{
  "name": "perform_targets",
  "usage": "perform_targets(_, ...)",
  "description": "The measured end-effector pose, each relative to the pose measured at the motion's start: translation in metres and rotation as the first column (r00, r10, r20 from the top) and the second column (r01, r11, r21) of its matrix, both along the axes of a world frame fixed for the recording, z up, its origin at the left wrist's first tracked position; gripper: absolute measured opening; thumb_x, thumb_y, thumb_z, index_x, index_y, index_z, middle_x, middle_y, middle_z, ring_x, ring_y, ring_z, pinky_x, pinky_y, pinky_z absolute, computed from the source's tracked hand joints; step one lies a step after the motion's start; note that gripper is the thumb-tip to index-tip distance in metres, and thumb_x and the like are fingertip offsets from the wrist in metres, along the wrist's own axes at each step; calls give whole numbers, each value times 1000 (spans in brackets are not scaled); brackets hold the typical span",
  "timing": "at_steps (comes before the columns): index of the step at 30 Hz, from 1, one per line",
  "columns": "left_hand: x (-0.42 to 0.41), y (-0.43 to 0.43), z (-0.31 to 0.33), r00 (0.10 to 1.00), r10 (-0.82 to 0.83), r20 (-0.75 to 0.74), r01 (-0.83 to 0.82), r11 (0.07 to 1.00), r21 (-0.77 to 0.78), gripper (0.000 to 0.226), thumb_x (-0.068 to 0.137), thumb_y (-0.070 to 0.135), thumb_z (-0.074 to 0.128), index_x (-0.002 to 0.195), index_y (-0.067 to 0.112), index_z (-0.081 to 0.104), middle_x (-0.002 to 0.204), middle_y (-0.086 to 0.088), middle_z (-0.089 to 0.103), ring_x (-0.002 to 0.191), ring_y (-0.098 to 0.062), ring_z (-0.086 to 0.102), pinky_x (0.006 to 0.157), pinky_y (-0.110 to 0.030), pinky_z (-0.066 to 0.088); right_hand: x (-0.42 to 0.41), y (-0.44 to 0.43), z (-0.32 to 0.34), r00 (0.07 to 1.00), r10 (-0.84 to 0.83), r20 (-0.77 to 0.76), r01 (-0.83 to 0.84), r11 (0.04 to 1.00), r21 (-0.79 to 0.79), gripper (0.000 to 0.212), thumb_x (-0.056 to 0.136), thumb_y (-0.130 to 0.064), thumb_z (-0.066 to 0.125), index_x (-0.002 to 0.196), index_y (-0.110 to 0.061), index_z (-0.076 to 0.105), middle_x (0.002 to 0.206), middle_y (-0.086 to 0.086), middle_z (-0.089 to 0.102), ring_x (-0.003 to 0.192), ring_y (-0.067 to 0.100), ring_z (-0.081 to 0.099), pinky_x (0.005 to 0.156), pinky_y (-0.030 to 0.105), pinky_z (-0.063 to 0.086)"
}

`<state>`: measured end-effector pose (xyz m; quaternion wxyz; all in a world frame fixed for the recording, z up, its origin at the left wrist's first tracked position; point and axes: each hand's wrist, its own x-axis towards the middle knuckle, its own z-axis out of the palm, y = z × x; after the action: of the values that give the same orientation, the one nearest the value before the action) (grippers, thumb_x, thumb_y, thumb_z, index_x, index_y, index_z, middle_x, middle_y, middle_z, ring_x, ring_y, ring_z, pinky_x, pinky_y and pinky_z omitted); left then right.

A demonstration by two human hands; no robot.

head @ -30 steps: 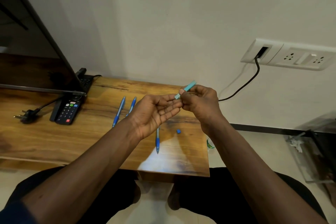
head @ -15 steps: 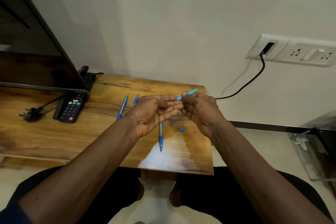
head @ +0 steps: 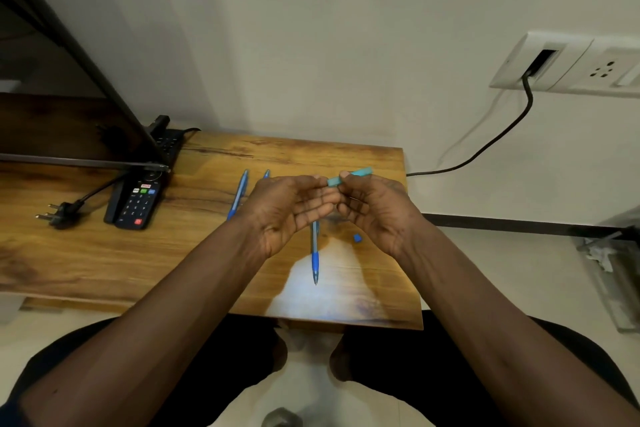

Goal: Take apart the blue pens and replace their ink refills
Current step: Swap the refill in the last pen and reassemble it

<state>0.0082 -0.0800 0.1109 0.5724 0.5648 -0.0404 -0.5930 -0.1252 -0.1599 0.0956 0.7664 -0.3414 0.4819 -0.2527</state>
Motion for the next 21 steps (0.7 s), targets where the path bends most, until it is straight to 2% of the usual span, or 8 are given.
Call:
perform_targets(4, 4, 0, -2, 997, -7, -82, 6, 1000, -16, 34, 105, 6, 41, 121, -8, 67, 106, -25, 78, 90, -27, 81, 76, -31, 66, 3, -3, -2, 1000, -19, 12, 19, 999, 35, 5, 94, -11, 72, 93, -6, 72, 76, 5, 72, 74, 15, 69, 71, 27, 57)
perform_targets(7, 8, 1, -2, 993, -18, -119, 15, 999, -30, 43, 101, 5, 32, 123, -8, 67, 112, -26, 77, 99, -29, 79, 84, -33, 65, 5, -4, -3, 999, -27, 24, 25, 998, 53, 4, 94, -11, 72, 93, -7, 72, 77, 5, 72, 73, 14, 69, 71, 27, 57)
perform_targets(13, 8, 3, -2, 993, -46, -112, 41, 998, -50, 46, 92, -4, 31, 121, -7, 66, 113, -25, 77, 100, -29, 79, 87, -33, 64, 4, -7, -5, 999, -35, 40, 31, 995, 95, 5, 94, -11, 72, 91, -7, 70, 76, 5, 70, 72, 15, 68, 70, 27, 57)
perform_targets(21, 6, 4, -6, 997, -56, -52, 54, 997, -46, 32, 100, -10, 43, 122, -6, 65, 112, -24, 77, 101, -26, 79, 83, -30, 65, 5, -3, -12, 996, -32, 78, 16, 980, 196, 3, 96, -13, 68, 96, -9, 68, 77, 7, 69, 70, 15, 68, 67, 27, 60)
